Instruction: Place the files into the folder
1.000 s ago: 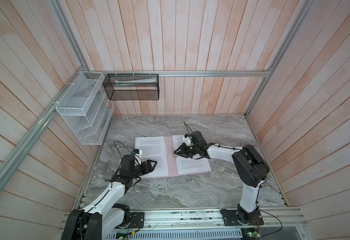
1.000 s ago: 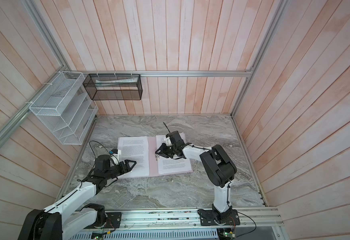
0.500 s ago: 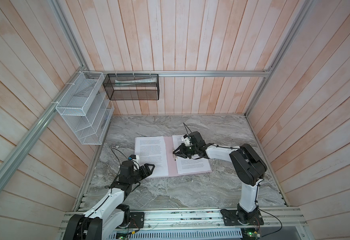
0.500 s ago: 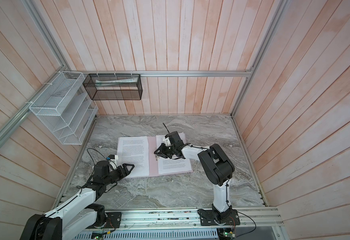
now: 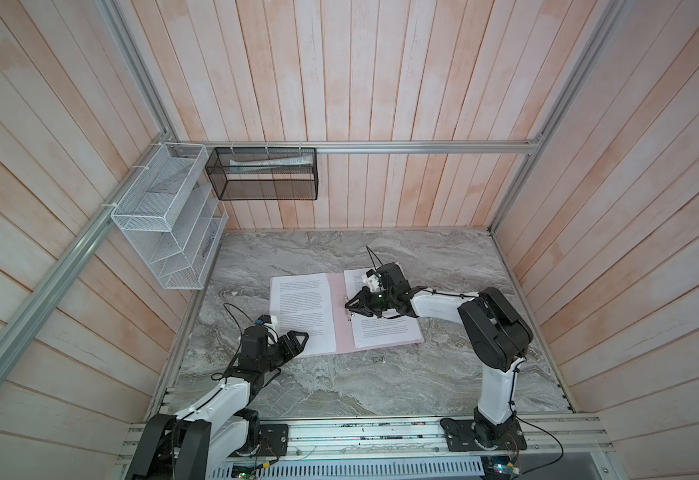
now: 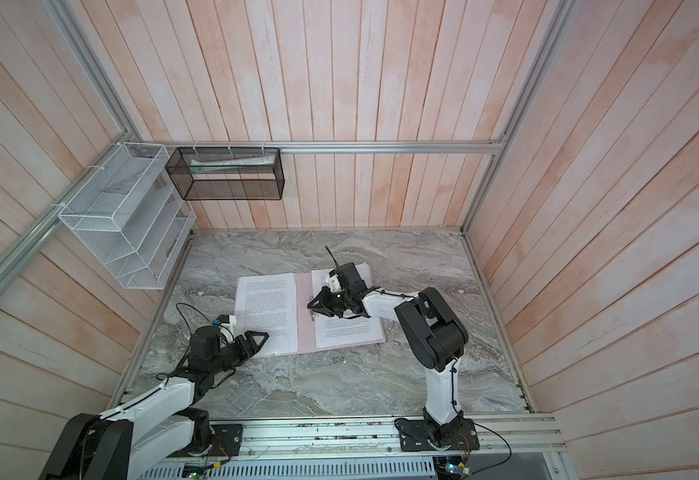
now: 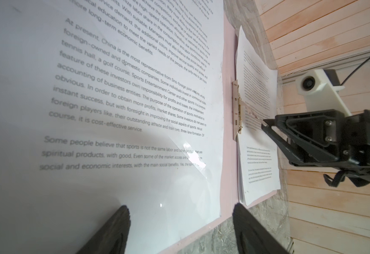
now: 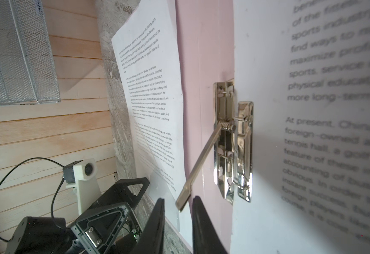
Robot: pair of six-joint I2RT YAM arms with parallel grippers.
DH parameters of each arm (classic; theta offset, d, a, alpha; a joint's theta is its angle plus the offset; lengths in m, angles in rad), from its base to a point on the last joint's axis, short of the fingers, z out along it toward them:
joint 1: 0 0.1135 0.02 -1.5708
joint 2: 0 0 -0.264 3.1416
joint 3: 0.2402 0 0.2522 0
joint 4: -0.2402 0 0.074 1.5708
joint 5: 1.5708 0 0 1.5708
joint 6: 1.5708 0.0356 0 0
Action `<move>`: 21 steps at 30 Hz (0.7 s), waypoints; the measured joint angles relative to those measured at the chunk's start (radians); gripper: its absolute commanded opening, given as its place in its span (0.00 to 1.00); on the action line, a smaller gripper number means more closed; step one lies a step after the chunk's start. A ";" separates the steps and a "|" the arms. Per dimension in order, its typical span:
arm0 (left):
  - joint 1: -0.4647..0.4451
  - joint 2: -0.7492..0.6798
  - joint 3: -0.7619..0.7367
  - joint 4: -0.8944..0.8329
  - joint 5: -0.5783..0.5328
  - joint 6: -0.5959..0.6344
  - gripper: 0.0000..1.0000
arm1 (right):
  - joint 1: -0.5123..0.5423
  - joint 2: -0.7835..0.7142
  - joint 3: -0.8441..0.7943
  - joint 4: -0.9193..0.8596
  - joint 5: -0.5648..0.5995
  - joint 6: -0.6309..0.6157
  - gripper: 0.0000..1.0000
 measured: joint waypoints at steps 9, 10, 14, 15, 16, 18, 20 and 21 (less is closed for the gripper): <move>0.004 0.006 -0.007 0.028 0.001 -0.008 0.76 | 0.000 0.011 0.000 0.001 -0.002 0.003 0.19; 0.004 0.006 -0.007 0.029 0.000 -0.008 0.76 | 0.000 0.013 0.000 0.000 -0.003 0.003 0.18; 0.004 0.006 -0.007 0.033 0.001 -0.008 0.76 | 0.000 0.016 0.000 0.001 -0.005 0.004 0.16; 0.004 0.006 -0.007 0.034 0.001 -0.008 0.76 | 0.000 0.016 0.000 0.002 -0.005 0.004 0.16; 0.004 0.006 -0.007 0.034 0.000 -0.008 0.76 | 0.000 0.016 0.000 0.002 -0.005 0.004 0.16; 0.005 0.006 -0.007 0.034 0.001 -0.008 0.76 | 0.000 0.016 0.000 0.003 -0.005 0.004 0.16; 0.005 0.006 -0.007 0.036 0.001 -0.008 0.76 | 0.000 0.017 0.000 0.004 -0.007 0.004 0.15; 0.005 0.006 -0.007 0.037 0.001 -0.008 0.76 | 0.000 0.017 0.000 0.004 -0.007 0.004 0.15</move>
